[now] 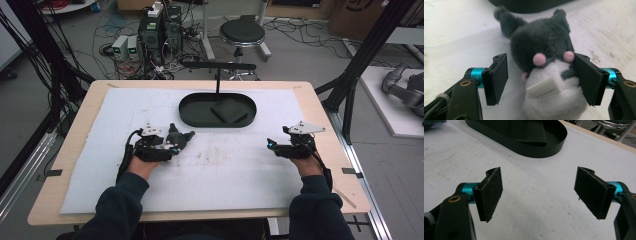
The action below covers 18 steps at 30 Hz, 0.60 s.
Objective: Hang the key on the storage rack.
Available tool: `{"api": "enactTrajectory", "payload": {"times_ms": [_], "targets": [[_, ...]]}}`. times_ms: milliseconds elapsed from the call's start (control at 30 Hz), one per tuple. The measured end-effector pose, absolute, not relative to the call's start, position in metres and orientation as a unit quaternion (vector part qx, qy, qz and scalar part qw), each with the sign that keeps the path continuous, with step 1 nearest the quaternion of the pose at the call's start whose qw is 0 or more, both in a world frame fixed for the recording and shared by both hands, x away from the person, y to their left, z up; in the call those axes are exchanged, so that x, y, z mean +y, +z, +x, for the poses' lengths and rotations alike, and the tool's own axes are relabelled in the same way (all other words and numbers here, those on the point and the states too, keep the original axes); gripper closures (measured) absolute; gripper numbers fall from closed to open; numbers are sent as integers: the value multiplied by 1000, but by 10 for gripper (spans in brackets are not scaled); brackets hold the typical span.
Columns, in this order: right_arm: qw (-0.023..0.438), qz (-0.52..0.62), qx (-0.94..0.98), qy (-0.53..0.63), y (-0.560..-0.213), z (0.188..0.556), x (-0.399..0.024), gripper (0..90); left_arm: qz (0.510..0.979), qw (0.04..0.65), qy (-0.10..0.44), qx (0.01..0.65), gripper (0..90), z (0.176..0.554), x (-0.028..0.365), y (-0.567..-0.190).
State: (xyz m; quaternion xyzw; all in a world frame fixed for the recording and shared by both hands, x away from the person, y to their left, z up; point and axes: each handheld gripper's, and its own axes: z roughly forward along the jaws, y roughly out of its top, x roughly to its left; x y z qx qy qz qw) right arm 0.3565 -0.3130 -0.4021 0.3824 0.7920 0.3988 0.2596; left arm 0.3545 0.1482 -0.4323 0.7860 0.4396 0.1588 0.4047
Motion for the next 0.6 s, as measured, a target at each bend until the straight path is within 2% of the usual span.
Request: {"api": "enactTrajectory", "payload": {"times_ms": [200,233,300,333,433,600], "targets": [[257,382,793,400,-402,357,-314,237,821,366,165,405,275,353,131,-438],[258,382,793,400,-402,357,-314,237,821,368,168,403,297,353,131,-438],[257,382,792,400,-402,357,-314,237,821,366,182,399,416,352,133,-436],[258,382,792,400,-402,357,-314,237,820,366,183,401,438,353,134,-436],[258,382,791,402,-402,357,-314,237,813,373,176,411,455,354,142,-434],[256,384,791,401,-402,357,-314,237,789,427,142,418,463,356,160,-422]]}}
